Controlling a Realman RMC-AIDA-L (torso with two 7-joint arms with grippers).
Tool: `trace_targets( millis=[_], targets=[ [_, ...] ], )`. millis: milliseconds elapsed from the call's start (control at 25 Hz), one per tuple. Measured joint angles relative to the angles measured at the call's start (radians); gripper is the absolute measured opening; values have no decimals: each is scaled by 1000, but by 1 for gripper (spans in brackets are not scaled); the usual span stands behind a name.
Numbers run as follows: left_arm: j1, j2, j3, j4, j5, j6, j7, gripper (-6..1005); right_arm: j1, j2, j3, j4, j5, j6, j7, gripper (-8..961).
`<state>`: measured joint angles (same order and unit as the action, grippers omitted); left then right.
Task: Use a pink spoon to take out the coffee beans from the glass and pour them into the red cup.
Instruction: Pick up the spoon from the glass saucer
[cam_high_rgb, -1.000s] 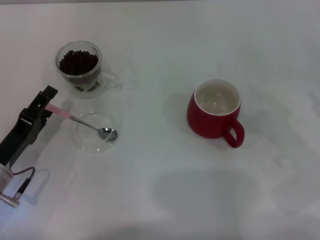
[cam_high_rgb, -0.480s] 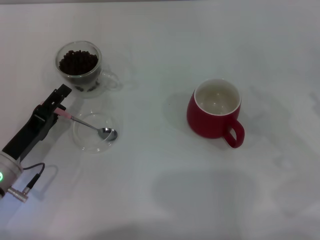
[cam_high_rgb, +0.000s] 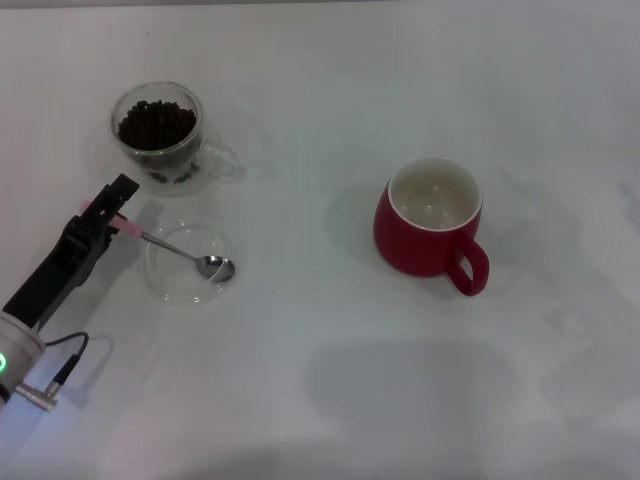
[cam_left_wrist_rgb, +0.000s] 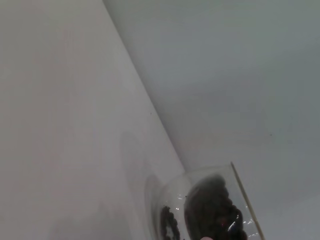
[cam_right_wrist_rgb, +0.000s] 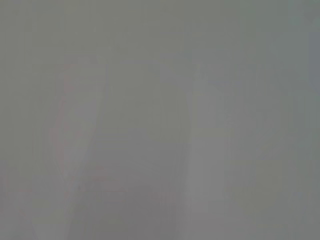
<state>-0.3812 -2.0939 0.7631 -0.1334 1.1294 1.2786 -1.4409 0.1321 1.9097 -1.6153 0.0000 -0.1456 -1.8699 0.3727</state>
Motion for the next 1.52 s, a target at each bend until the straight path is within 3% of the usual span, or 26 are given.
trace_targets(
  millis=[320,520,1200,1360,1520],
  targets=[
    [0,2,-1,-2,-1,10,3,764,-3,1,0,0,0,-5,0,665],
    [0,1,-1,-2,-7,10,1,658,-4,3,0,-2,0,-5,0,665],
    [1,3,6,-20,5,10,-5,623,-2,9,0,-2,0,-3,-1,666],
    [2,3,4,-24,5,10,-5,410,-2,11,0,-2,0,-2,-1,666],
    [6,3,2,-25,-2,10,-11,348,-3,11,0,-1,0,-5,-2,666]
  ],
)
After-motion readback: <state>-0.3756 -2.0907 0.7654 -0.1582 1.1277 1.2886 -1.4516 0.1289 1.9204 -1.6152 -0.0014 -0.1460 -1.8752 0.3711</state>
